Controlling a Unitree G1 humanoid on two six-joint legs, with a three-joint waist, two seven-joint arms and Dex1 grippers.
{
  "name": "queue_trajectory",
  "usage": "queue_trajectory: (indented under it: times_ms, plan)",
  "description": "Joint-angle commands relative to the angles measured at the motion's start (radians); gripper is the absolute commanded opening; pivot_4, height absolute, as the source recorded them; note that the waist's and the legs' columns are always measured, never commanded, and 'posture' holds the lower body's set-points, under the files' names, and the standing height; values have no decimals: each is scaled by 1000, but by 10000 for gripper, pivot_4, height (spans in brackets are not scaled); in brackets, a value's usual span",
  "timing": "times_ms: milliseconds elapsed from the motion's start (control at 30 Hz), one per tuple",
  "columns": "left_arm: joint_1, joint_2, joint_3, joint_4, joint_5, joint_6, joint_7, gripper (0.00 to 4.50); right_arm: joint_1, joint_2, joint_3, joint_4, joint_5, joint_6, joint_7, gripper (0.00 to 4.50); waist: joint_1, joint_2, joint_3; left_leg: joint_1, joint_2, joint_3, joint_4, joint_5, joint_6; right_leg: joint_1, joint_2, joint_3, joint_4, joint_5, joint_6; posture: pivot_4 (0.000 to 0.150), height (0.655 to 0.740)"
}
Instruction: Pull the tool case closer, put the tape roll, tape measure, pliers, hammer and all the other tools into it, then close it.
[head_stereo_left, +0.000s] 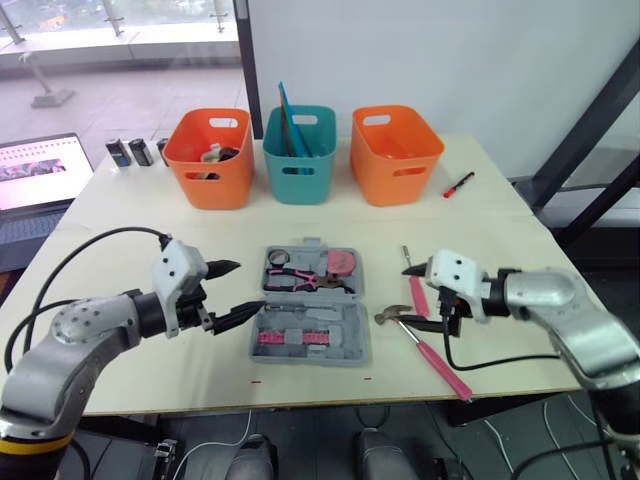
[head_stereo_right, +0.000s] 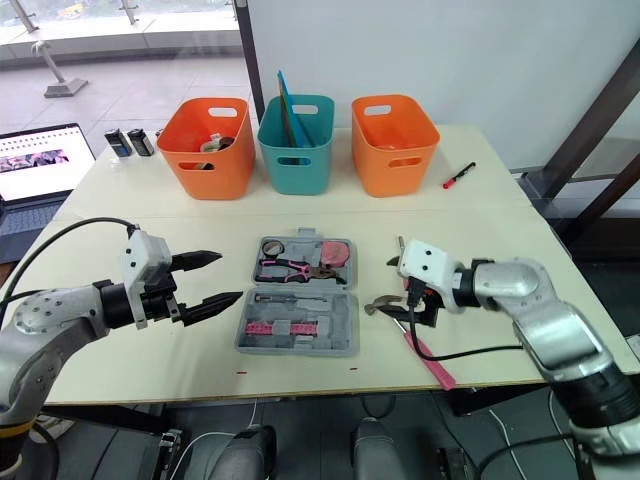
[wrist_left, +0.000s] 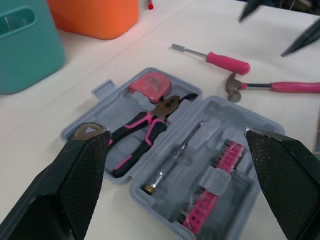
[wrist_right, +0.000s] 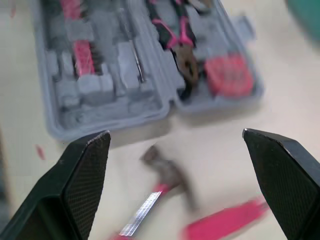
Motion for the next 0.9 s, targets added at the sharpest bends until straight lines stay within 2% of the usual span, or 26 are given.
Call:
queue_trajectory:
  times_ms: [33, 67, 167, 267, 433, 567, 733, 900]
  plan:
    - [61, 23, 52, -80, -34, -8, -30, 45000, -183, -12, 161, 189, -143, -255, 240, 44518, -3, 0, 0, 0, 0, 0, 0, 0, 0, 0, 0, 0, 0, 0, 0, 1500, 7344]
    - [77, 27, 54, -90, -33, -10, -35, 45000, -237, 4, 200, 251, -199, -332, 249, 44518, -3, 0, 0, 0, 0, 0, 0, 0, 0, 0, 0, 0, 0, 0, 0, 1500, 7344]
    - [90, 21, 64, -105, -41, 3, -13, 45000, -394, 39, 321, 442, -369, -744, 267, 44518, -5, 0, 0, 0, 0, 1, 0, 0, 0, 0, 0, 0, 0, 0, 0, 1500, 7344]
    - [95, 16, 67, -111, -38, 4, 4, 45000, -482, 60, 394, 608, -509, -1068, 191, 44518, -2, 0, 0, 0, 0, 0, -1, 0, 0, 0, 0, 0, 0, 0, 0, 1500, 7344]
    - [147, 6, 96, -151, -46, 11, 44, 45000, -608, 149, 496, 818, -754, -1397, 10, 44518, -4, 0, 0, 0, 0, 0, -1, 0, 0, -1, 0, 0, 0, 0, 0, 1500, 7344]
    - [201, 4, 134, -184, -55, 17, 69, 45000, -698, 232, 560, 929, -878, -1493, -82, 44518, -21, 1, 0, 2, 0, 0, -2, 0, -1, 0, 0, 0, 2, 0, 0, 1500, 7344]
    - [266, -3, 170, -242, -60, 39, 103, 45000, -806, 334, 626, 1035, -959, -1566, -153, 44518, -28, 1, 0, 4, 0, 0, -4, 1, -1, 0, 0, 0, 3, 0, 0, 1500, 7344]
    - [299, -11, 198, -280, -79, 56, 135, 45000, -866, 378, 681, 1103, -1013, -1637, -211, 44518, -22, 1, 1, 6, 0, 0, -6, 1, -2, 1, 0, 0, 3, 0, -1, 1500, 7344]
